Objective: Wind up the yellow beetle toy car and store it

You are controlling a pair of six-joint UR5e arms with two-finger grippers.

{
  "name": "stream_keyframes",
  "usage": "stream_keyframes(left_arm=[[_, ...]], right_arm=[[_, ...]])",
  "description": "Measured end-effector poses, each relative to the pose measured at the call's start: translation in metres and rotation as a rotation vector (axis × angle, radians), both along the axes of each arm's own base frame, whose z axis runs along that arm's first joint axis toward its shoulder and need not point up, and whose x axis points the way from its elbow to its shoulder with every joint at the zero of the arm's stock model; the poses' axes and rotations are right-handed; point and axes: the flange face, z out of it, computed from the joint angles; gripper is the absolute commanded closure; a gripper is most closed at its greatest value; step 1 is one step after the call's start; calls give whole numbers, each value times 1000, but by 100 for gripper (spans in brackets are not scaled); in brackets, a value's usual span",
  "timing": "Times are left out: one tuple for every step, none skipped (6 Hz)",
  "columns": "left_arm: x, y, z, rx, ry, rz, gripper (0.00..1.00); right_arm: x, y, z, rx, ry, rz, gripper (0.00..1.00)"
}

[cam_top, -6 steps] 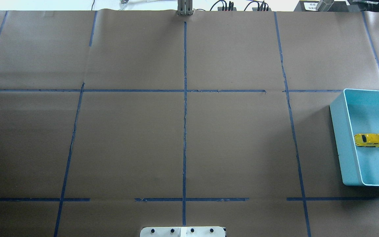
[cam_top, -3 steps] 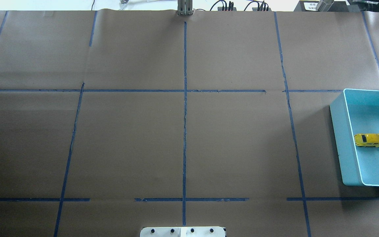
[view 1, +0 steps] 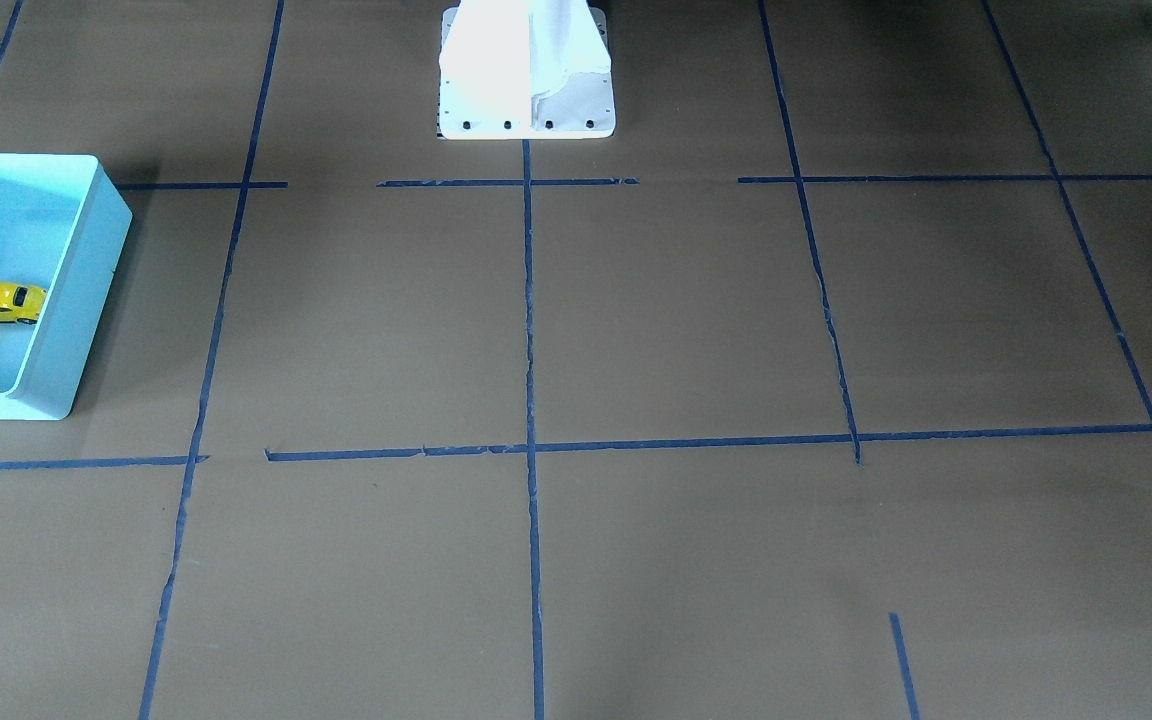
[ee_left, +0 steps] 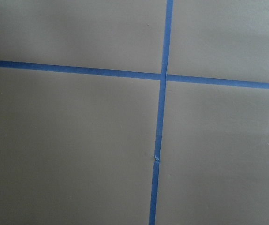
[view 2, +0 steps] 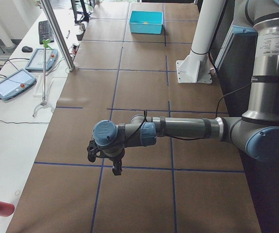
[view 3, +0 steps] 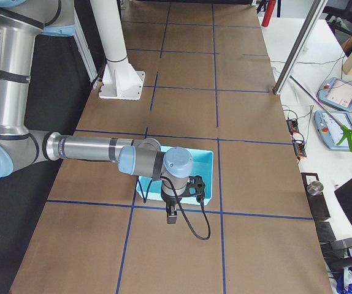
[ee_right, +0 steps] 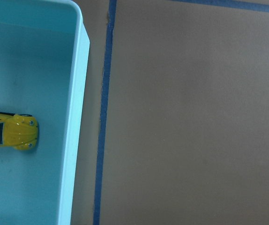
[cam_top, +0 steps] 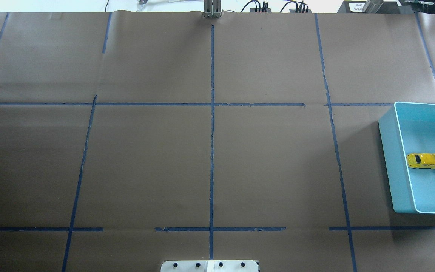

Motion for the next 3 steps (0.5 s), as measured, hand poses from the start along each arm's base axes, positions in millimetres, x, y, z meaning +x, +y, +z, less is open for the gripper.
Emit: stream_keyframes(left_arm=[[0, 0, 0, 0, -1, 0, 0], [0, 0, 0, 0, -1, 0, 0], [0, 0, 0, 0, 0, 0, 0]], right_arm=[[3, 0, 3, -77, -42, 93, 0], [6, -5, -2, -107, -53, 147, 0], [8, -19, -15, -115, -44, 189, 0]])
